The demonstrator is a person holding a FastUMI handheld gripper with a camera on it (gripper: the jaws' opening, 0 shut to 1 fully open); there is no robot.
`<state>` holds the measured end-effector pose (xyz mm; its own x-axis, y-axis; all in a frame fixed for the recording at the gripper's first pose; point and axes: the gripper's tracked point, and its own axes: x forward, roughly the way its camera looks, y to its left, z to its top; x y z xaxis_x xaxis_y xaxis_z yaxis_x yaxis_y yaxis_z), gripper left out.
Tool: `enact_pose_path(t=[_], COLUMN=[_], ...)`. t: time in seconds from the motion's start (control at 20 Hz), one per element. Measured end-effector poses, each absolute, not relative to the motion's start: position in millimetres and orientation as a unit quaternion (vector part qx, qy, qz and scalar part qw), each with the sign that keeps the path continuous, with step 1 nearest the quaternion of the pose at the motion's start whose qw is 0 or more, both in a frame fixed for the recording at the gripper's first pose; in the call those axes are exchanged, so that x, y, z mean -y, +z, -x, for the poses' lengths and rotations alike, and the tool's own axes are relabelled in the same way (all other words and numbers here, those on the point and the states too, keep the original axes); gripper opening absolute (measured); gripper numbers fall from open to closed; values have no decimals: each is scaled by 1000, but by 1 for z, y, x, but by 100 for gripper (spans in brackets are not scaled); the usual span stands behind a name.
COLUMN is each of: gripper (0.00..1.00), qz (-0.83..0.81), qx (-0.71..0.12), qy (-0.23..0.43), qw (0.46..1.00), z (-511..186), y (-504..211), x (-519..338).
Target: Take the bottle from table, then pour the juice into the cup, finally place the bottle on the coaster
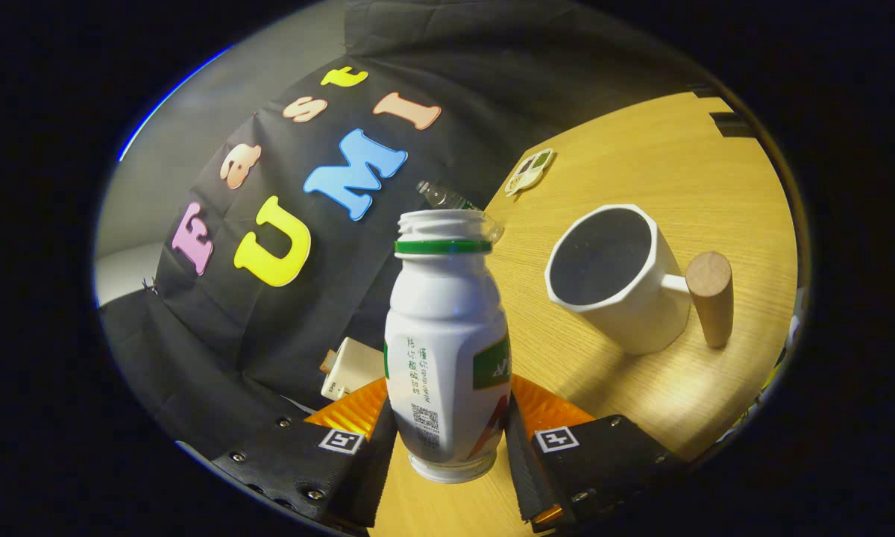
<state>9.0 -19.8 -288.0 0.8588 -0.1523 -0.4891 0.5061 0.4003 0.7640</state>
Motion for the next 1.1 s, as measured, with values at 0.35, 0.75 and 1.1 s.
enact_pose_path(t=[0.35,0.75,1.1], gripper=[68,66,66], qz=[-566,-622,-668], qx=[-176,-185,-193], qy=[-209,-217,-215], qw=[778,729,685], z=[-15,-17,-15], y=[-298,-295,-289], x=[25,24,25])
